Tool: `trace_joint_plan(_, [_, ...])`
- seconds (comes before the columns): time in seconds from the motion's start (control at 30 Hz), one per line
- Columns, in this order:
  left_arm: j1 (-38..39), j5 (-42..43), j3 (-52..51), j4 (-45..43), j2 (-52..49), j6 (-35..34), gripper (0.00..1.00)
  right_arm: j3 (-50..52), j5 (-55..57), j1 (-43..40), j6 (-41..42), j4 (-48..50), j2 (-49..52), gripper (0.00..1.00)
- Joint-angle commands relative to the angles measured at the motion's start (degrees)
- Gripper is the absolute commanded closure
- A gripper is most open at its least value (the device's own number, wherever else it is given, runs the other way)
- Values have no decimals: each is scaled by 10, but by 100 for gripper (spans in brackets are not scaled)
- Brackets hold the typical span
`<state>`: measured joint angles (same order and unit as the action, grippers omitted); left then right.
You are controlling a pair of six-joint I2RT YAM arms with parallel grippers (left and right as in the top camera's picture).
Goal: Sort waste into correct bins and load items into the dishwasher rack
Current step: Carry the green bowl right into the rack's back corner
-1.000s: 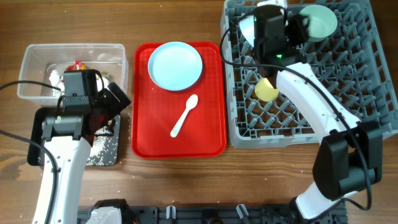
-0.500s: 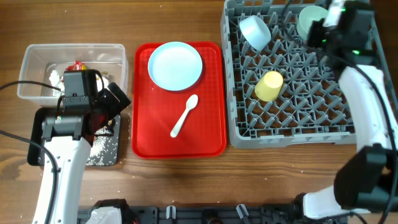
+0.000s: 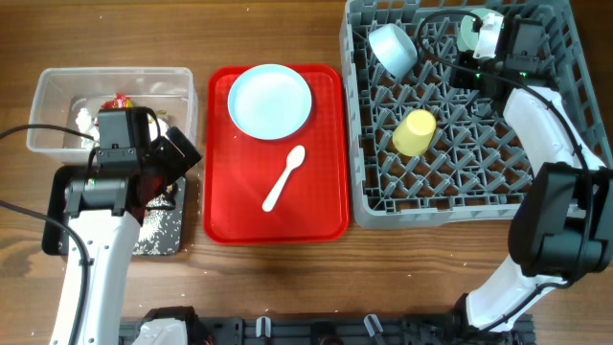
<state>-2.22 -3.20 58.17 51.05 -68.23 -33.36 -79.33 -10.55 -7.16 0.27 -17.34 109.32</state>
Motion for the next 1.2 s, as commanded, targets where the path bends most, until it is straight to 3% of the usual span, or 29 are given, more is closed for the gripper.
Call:
trace_joint_plan(0.0, [-3, -10, 11, -1, 7, -5, 0, -3, -17, 2, -3, 2, 3, 96])
trace_joint_plan(0.23, [-3, -10, 11, -2, 7, -5, 0, -3, -130, 2, -18, -1, -75, 96])
trace_joint_plan(0.4, [-3, -10, 11, -1, 7, -5, 0, -3, 15, -6, -8, 10, -156, 96])
trace_joint_plan(0.6, [-3, -10, 11, -2, 7, -5, 0, -3, 26, -75, 34, 21, -130, 92])
trace_joint_plan(0.63, [-3, -10, 11, -2, 7, -5, 0, -3, 26, -85, 34, 28, -118, 74])
trace_joint_plan(0.67, [-3, -10, 11, -2, 7, -5, 0, -3, 26, -93, 32, 35, -106, 32])
trace_joint_plan(0.7, [-3, -10, 11, -1, 7, -5, 0, -3, 26, -99, 27, 41, -97, 25])
trace_joint_plan(0.9, [-3, -10, 11, -2, 7, -5, 0, -3, 16, -108, 29, 70, -52, 25])
trace_joint_plan(1.17, [-3, -10, 11, -1, 7, -5, 0, -3, -7, -108, 46, 114, 33, 34])
